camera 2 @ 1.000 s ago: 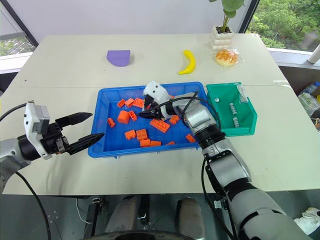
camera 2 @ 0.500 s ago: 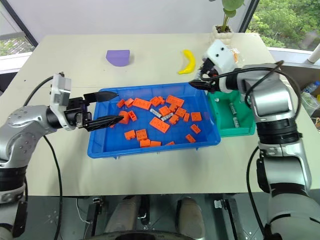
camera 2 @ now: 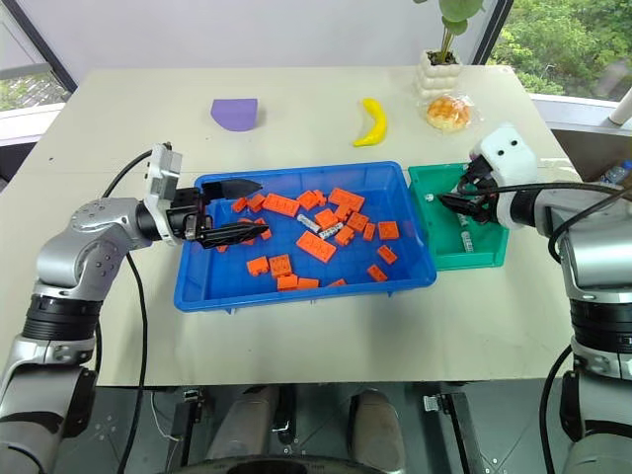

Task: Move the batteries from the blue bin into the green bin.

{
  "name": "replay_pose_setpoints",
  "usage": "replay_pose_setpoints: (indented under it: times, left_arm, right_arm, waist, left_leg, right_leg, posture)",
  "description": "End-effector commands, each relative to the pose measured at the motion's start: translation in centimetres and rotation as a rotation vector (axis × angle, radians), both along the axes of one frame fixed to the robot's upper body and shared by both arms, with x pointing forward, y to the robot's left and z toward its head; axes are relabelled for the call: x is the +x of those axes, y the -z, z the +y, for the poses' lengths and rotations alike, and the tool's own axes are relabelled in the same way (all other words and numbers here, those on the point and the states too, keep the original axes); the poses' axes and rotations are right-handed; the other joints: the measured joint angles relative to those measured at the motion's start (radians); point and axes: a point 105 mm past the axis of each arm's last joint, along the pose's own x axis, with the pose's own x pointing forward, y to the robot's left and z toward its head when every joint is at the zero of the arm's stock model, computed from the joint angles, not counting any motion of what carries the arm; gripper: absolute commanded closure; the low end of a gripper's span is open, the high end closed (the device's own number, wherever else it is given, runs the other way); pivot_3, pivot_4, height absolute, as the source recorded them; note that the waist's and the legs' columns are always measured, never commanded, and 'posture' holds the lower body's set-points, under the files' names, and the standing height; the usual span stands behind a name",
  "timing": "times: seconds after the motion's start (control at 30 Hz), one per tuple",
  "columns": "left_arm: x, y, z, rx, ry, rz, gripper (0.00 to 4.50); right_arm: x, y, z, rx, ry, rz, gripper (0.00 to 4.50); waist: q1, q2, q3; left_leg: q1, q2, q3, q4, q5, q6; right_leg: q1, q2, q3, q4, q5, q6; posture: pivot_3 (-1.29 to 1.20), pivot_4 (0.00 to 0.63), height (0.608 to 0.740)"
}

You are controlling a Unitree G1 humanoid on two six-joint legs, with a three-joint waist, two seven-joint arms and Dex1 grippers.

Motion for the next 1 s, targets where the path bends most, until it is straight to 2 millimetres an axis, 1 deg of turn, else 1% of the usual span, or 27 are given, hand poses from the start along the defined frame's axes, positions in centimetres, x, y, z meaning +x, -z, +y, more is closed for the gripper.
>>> replay_pose_setpoints:
  times: [0.03,0.07,0.1,0.13,0.23,0.33,0.37,0.43,0.5,0.57,0.63,0.67,0.73,0.77,0.8,0.87,1.0]
  left_arm:
    - [-0.2,-1.3,0.5,-0.001,-0.016,-0.062,0.0]
    - [-0.3,-1.3,0.7,0.0,-0.021,-0.063,0.0]
    - [-0.3,-1.3,0.9,0.002,-0.027,-0.063,0.0]
    - [-0.4,-1.3,1.1,0.005,-0.036,-0.063,0.0]
    - [-0.6,-1.4,1.8,0.012,-0.06,-0.062,0.0]
    - [-0.9,-1.4,2.2,0.018,-0.079,-0.062,0.0]
    - [-0.9,-1.4,2.3,0.02,-0.085,-0.061,0.0]
    - [-0.9,-1.4,2.6,0.022,-0.1,-0.059,0.0]
    - [-0.9,-1.3,3.0,0.029,-0.121,-0.059,0.0]
    - [-1.2,-1.1,3.4,0.039,-0.147,-0.059,0.0]
    - [-1.3,-1.0,3.7,0.046,-0.165,-0.061,0.0]
    - [-1.3,-1.0,3.9,0.051,-0.171,-0.063,0.0]
    - [-1.8,-1.3,4.3,0.051,-0.197,-0.076,0.0]
    - [-1.9,-1.5,4.5,0.051,-0.211,-0.085,0.0]
    - [-2.0,-1.8,4.7,0.047,-0.229,-0.094,0.0]
    - [-2.5,-2.1,5.0,0.046,-0.248,-0.103,0.0]
    - [-3.9,-2.1,5.2,0.065,-0.249,-0.081,0.0]
  right_arm:
    - [-0.1,-1.4,-1.1,-0.041,0.032,-0.057,1.48]
    - [-0.1,-1.3,-1.3,-0.043,0.035,-0.056,0.92]
    - [0.0,-1.3,-1.3,-0.042,0.035,-0.056,0.57]
    - [0.1,-1.4,-1.3,-0.043,0.034,-0.06,0.07]
    - [0.4,-1.7,-1.1,-0.045,0.027,-0.071,0.02]
    - [0.9,-2.4,-0.7,-0.065,0.012,-0.097,0.02]
    - [1.1,-2.9,-0.4,-0.071,0.002,-0.114,0.02]
    - [1.6,-4.0,0.9,-0.073,-0.035,-0.155,0.02]
    - [2.0,-5.0,3.6,-0.022,-0.11,-0.179,0.02]
    - [2.1,-5.6,8.2,0.099,-0.236,-0.186,0.02]
    - [2.0,-5.9,11.0,0.173,-0.304,-0.18,0.02]
    - [2.0,-5.8,12.0,0.204,-0.324,-0.17,0.02]
    - [1.7,-4.2,15.5,0.268,-0.405,-0.118,0.02]
    - [1.5,-3.6,16.8,0.293,-0.432,-0.097,0.02]
    - [1.4,-2.9,17.9,0.318,-0.448,-0.07,0.02]
    - [1.1,-1.7,19.2,0.338,-0.473,-0.03,0.02]
    - [0.6,0.2,20.7,0.361,-0.506,0.04,0.02]
  waist:
    - [0.0,0.0,0.0]
    - [0.0,0.0,0.0]
    - [0.0,0.0,0.0]
    - [0.0,0.0,0.0]
    - [0.0,0.0,0.0]
    - [-0.002,0.0,0.0]
    - [-0.002,0.0,0.0]
    - [-0.001,0.0,0.0]
    - [-0.005,0.0,0.0]
    - [-0.008,0.0,0.0]
    - [-0.01,0.0,0.0]
    - [-0.007,0.0,0.0]
    - [0.0,0.0,0.0]
    - [0.002,0.0,0.0]
    - [0.004,0.0,0.0]
    - [0.009,0.0,0.0]
    - [0.007,0.0,0.0]
  left_leg:
    - [0.0,0.0,0.0,0.0,0.0,0.0]
    - [0.0,0.0,0.0,0.0,0.0,0.0]
    - [0.0,0.0,0.0,0.0,0.0,0.0]
    - [0.0,0.0,0.0,0.0,0.0,0.0]
    - [0.0,0.0,0.0,0.0,0.0,0.0]
    - [0.0,0.0,0.0,0.0,0.0,0.0]
    - [0.0,0.0,0.0,0.0,0.0,0.0]
    - [0.0,0.0,0.0,0.0,0.0,0.0]
    - [0.0,0.0,-0.001,0.0,0.0,0.0]
    - [0.0,0.001,0.0,0.0,0.0,0.0]
    - [0.0,0.002,0.0,0.0,0.0,0.0]
    - [0.0,0.002,-0.001,0.0,0.0,-0.001]
    - [0.0,0.002,-0.002,-0.001,0.0,-0.001]
    - [0.0,0.001,-0.002,0.0,0.0,-0.001]
    - [0.0,0.001,-0.002,0.0,0.0,-0.001]
    - [-0.001,0.0,-0.003,0.001,0.0,-0.001]
    - [-0.001,-0.001,-0.003,0.001,0.0,0.0]
  right_leg:
    - [0.0,0.0,0.0,0.0,0.0,0.0]
    - [0.0,0.0,0.0,0.0,0.0,0.0]
    - [0.0,0.0,0.0,0.0,0.0,0.0]
    - [0.0,0.0,0.0,0.0,0.0,0.0]
    - [0.0,0.0,0.0,0.0,0.0,0.0]
    - [0.0,0.0,0.0,0.0,0.0,0.0]
    - [0.0,0.0,0.0,0.0,0.0,0.0]
    - [0.0,0.0,0.0,0.0,0.0,0.0]
    - [0.0,0.0,0.0,0.0,0.0,0.0]
    - [0.0,0.001,0.0,0.0,0.0,0.0]
    - [0.0,0.002,0.0,0.0,0.0,0.0]
    - [-0.001,0.003,0.0,0.001,0.0,0.0]
    - [0.0,0.003,0.0,0.001,0.0,0.0]
    - [0.0,0.002,0.0,0.001,0.0,0.0]
    - [0.0,0.001,0.0,0.001,0.0,0.0]
    - [0.0,0.001,0.0,0.001,0.0,0.0]
    - [0.0,0.001,0.0,0.001,0.0,0.0]
  posture:
    - [0.0,0.15,0.739]
    - [0.0,0.15,0.739]
    - [0.0,0.15,0.739]
    - [0.0,0.15,0.739]
    - [0.0,0.15,0.739]
    - [0.0,0.15,0.739]
    - [0.0,0.15,0.739]
    - [0.0,0.15,0.739]
    - [0.0,0.15,0.739]
    - [0.0,0.15,0.739]
    - [0.0,0.15,0.739]
    - [0.0,0.15,0.739]
    - [0.0,0.15,0.739]
    - [0.0,0.15,0.739]
    - [0.0,0.15,0.739]
    - [0.0,0.15,0.739]
    - [0.0,0.15,0.739]
